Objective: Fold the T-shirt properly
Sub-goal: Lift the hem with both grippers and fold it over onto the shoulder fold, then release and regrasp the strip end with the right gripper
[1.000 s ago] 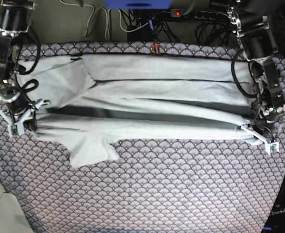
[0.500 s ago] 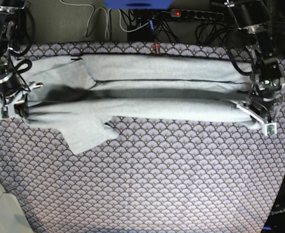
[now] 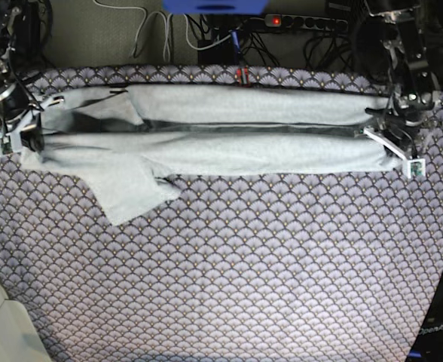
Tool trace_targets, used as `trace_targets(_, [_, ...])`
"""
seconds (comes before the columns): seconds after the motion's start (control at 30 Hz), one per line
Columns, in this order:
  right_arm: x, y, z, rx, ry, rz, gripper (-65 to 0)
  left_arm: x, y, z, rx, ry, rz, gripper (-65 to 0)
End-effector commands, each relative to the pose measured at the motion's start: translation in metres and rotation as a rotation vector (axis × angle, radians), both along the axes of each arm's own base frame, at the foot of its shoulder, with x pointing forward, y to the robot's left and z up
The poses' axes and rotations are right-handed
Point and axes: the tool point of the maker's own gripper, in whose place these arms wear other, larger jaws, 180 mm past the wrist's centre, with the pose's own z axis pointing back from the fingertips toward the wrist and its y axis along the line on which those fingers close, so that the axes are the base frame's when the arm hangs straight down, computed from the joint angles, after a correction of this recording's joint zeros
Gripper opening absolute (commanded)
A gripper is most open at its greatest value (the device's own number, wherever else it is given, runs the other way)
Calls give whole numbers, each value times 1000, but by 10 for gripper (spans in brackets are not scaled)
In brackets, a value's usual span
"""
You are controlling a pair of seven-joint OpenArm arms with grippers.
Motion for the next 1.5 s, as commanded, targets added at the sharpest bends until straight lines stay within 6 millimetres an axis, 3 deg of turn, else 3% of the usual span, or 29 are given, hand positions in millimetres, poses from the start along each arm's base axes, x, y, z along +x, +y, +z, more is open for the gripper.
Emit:
trace_targets(0.0, [4,-2,17,-13,-52,10,-650,9,5,18,24,-55,-2,-644])
trace_targets(0.23, [-12,-1,10,-19,-14,16,-650,8,4,20,29,-58,-6,-644])
trace_targets(0.37, [-23,9,3,-5,24,96,-650,3,5,17,30,-45,-6,-644])
trace_targets(0.7, [-30,-5,4,-14,25,38,-650,-2,14,16,50,-27,-12,-641])
trace_targets(0.9, [-38,-15,-6,-42,113,12,-650,-1,14,16,50,-27,-12,-641])
trace_targets(1.0, [-40,-15,-7,-40,118,11,-650,-5,16,5,38,0,-2,-637])
trace_targets(1.07, [-40,-15,-7,-42,119,11,-650,-9,18,-6,26,30,9,-598])
trace_targets(1.17, [-41,-15,-8,-42,122,11,-635,-16,20,-20,12,69,21,-448])
trace_targets(1.23, [-41,-15,-8,-42,125,11,-583,-17,21,-22,10,74,23,-333])
trace_targets(1.3, [-42,-14,-9,-40,127,12,-511,-16,20,-21,11,67,20,-261])
trace_targets(1.47, [-50,-15,-16,-49,178,10,-360,-14,20,-18,14,59,18,-246])
